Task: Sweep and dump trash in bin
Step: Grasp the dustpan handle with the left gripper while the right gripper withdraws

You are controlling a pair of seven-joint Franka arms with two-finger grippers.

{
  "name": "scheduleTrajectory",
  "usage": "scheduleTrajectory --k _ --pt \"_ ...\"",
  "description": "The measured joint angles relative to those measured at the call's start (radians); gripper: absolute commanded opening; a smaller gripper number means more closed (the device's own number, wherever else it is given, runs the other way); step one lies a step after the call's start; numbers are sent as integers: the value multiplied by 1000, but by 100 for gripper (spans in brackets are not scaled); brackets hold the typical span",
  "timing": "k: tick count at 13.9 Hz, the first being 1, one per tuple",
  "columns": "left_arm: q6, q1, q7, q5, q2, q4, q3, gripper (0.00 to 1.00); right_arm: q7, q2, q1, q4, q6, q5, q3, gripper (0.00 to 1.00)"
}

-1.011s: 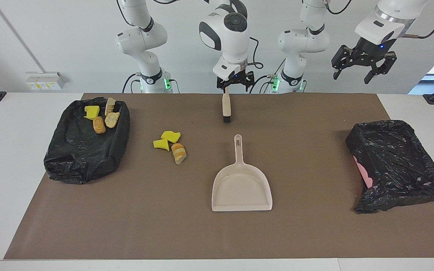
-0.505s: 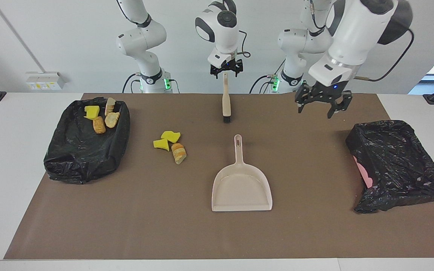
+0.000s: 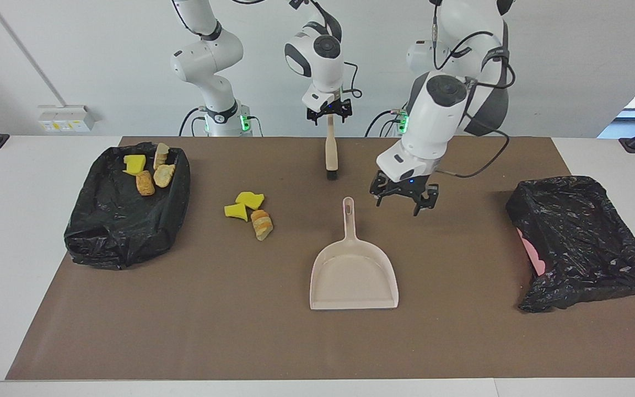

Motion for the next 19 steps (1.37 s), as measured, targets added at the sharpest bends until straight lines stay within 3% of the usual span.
scheduleTrajectory --k 3,9,13,15,16,19 --pt "66 -66 -48 0 69 -5 0 100 0 10 24 -26 37 1 0 98" --pt "198 -137 -177 0 105 -86 1 100 0 13 26 -37 37 1 0 3" --pt "227 -138 -229 0 113 -92 2 100 1 15 31 -38 37 1 -1 0" --pt "231 -138 -246 0 113 -92 5 87 3 15 32 -33 34 2 -2 0" --pt "232 -138 -248 0 113 -92 6 53 3 15 32 -24 10 2 -7 0" --pt "232 -138 -248 6 113 -92 7 27 3 -34 17 6 -125 -10 -16 0"
